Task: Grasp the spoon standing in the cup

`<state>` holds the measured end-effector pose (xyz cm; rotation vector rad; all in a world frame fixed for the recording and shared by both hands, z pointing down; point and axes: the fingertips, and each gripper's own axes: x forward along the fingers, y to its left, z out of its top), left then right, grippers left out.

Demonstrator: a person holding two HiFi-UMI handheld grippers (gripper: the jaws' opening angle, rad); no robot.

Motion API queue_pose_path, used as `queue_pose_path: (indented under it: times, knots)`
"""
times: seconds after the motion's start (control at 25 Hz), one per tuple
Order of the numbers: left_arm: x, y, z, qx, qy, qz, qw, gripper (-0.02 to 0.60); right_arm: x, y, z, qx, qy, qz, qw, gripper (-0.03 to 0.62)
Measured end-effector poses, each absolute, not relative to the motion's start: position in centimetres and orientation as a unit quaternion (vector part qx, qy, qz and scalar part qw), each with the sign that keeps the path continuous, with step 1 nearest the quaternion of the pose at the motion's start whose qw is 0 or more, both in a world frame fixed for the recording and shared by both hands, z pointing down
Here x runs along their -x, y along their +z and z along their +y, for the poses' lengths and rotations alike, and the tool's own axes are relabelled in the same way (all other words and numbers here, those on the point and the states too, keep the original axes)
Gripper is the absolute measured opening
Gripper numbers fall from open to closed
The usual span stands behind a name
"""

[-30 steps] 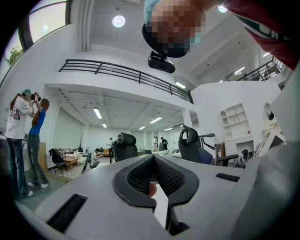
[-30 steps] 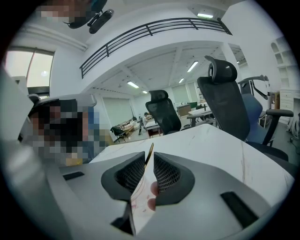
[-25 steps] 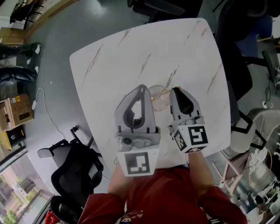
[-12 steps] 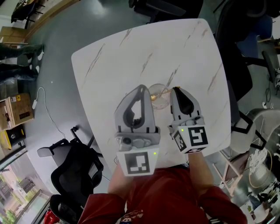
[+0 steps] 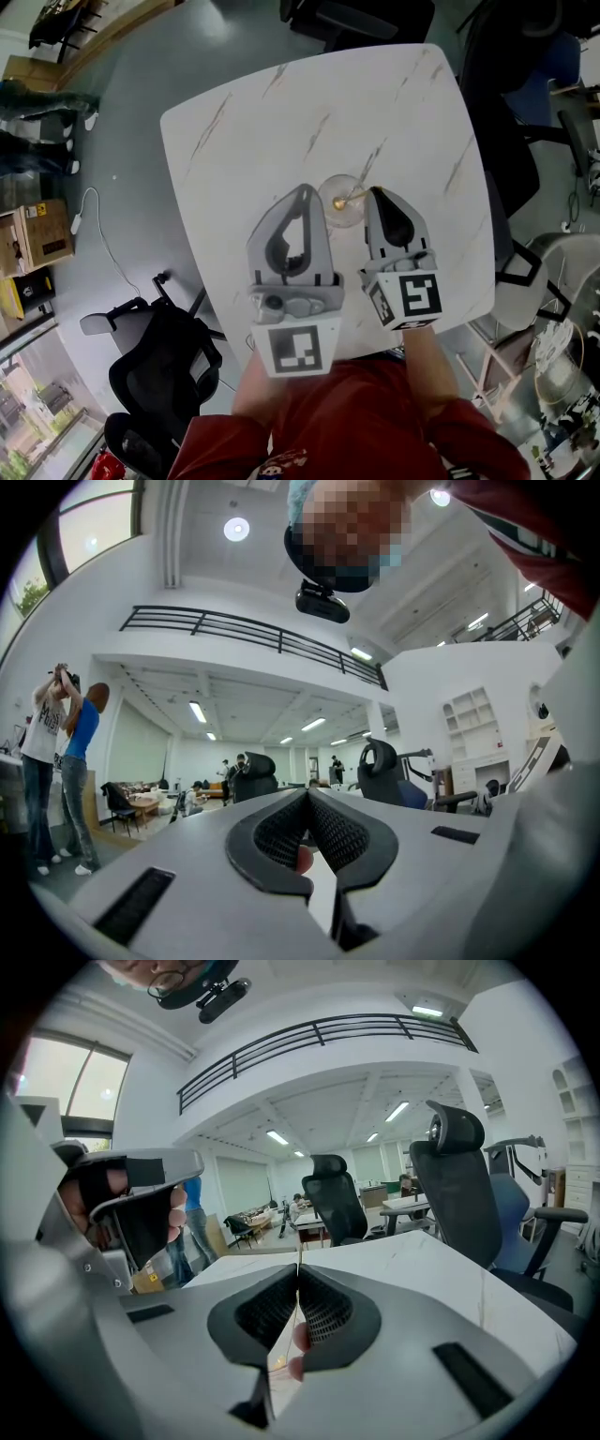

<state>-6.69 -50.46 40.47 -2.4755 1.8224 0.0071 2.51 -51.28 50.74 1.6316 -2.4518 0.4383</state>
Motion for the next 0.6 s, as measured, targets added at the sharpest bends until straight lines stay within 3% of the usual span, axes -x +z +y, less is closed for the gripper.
queue_pose_path:
  times: [0.6]
  knots:
    - [7.8,38.4,-47.1,0.802,0.017,0.595,0.047,0.008,-1.3,48.4,-48.7,-0.548,0.114,-0.824,0.082,0.017]
